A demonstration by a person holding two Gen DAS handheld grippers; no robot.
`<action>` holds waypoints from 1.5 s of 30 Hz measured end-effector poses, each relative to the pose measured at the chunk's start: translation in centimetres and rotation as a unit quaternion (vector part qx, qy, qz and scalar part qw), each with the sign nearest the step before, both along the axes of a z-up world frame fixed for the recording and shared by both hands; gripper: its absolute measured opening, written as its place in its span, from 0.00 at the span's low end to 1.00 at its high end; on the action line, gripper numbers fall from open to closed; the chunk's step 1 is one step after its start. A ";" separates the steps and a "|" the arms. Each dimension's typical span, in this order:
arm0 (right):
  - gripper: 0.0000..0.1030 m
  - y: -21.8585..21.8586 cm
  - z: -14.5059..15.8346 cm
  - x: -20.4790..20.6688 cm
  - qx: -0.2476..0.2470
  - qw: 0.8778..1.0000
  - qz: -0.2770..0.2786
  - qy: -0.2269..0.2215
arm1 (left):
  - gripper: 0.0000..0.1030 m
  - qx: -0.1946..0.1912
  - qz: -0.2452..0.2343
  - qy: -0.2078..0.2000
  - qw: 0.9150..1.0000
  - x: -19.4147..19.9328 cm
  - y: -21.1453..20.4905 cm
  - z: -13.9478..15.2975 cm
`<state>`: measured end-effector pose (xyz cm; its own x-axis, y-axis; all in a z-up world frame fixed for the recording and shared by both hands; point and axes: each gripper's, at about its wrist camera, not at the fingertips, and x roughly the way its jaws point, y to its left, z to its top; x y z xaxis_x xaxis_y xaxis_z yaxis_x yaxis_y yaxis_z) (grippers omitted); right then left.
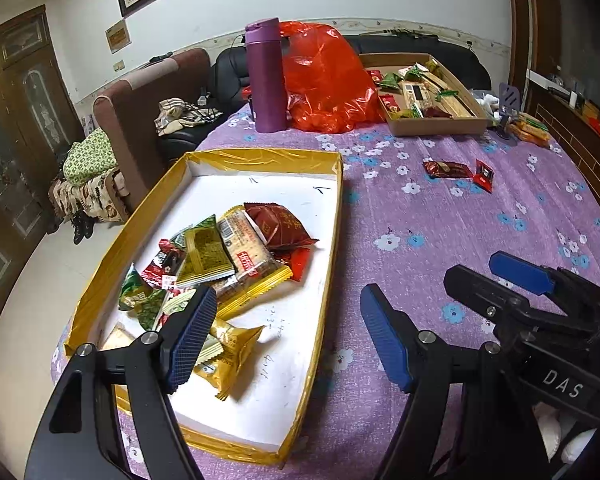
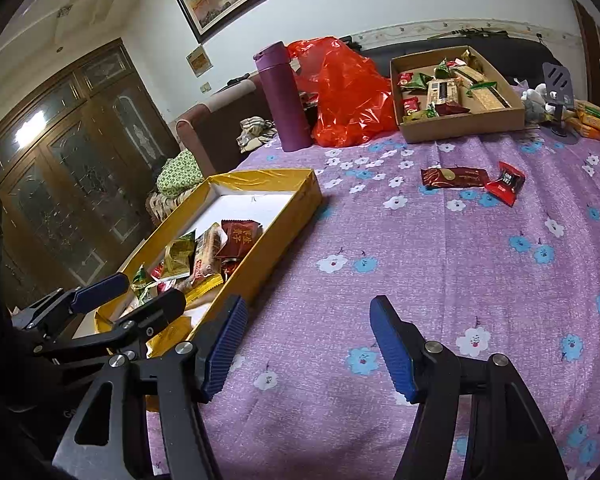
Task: Organize snacks
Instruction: 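Move both grippers back toward the remaining red snacks on the tablecloth, then grasp a red chocolate bar with the left gripper while the right gripper grasps a red candy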
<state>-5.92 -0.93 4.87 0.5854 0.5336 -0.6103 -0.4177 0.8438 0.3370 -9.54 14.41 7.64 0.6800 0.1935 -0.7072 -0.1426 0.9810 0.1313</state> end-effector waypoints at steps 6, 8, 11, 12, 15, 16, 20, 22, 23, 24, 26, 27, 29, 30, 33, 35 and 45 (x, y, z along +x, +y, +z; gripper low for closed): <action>0.64 -1.9 0.5 0.6 -0.004 1.000 -0.020 -0.005 | 0.72 0.000 -0.008 0.008 1.000 0.5 -0.5 -0.4; 0.64 -2.9 0.8 0.9 -0.008 0.999 -0.031 -0.008 | 0.72 -0.004 -0.013 0.012 1.000 0.7 -0.7 -0.6; 0.64 -5.0 1.2 2.0 -0.016 0.999 -0.048 -0.012 | 0.72 -0.019 -0.028 0.019 0.999 1.0 -1.1 -0.9; 0.64 -6.0 1.4 2.5 -0.019 0.998 -0.055 -0.013 | 0.72 -0.031 -0.037 0.023 0.999 1.1 -1.2 -1.0; 0.65 -9.3 1.5 4.9 -0.038 0.995 -0.090 -0.013 | 0.72 -0.093 -0.068 0.036 0.993 1.5 -1.3 -1.5; 0.65 -10.3 1.4 5.6 -0.044 0.994 -0.102 -0.012 | 0.72 -0.112 -0.075 0.040 0.990 1.6 -1.3 -1.6; 0.66 -14.7 0.2 10.0 -0.037 0.989 -0.144 0.025 | 0.72 -0.172 -0.101 0.054 0.978 2.4 -2.1 -2.5; 0.67 -16.1 -0.7 11.9 -0.017 0.987 -0.153 0.047 | 0.72 -0.184 -0.110 0.058 0.975 2.6 -2.5 -2.7; 0.67 -16.3 -1.2 12.9 -0.011 0.986 -0.155 0.056 | 0.72 -0.190 -0.114 0.060 0.973 2.7 -2.7 -2.9; 0.67 -16.3 -1.8 14.0 -0.007 0.985 -0.156 0.067 | 0.72 -0.195 -0.119 0.063 0.972 2.9 -2.9 -3.0; 0.67 -15.7 -2.3 15.5 -0.005 0.985 -0.155 0.073 | 0.72 -0.200 -0.128 0.069 0.969 3.0 -3.3 -3.2; 0.67 -15.0 -2.5 16.4 -0.005 0.986 -0.153 0.074 | 0.72 -0.203 -0.134 0.070 0.968 3.1 -3.5 -3.3; 0.66 -13.4 -2.5 17.6 -0.008 0.987 -0.144 0.065 | 0.72 -0.204 -0.142 0.071 0.966 3.1 -3.9 -3.3; 0.65 -12.1 -2.4 18.4 -0.012 0.989 -0.133 0.057 | 0.72 -0.204 -0.145 0.070 0.965 3.0 -3.9 -3.3; 0.59 -8.2 -2.2 21.0 -0.042 0.993 -0.108 0.032 | 0.72 -0.208 -0.153 0.068 0.964 2.9 -4.0 -3.2; 0.51 -6.3 -2.6 22.5 -0.059 0.992 -0.104 0.033 | 0.72 -0.211 -0.155 0.072 0.962 2.9 -3.9 -3.2; 0.16 -2.7 -3.5 20.0 -0.116 0.988 0.051 0.090 | 0.72 -0.234 -0.149 0.075 0.958 3.1 -2.6 -3.7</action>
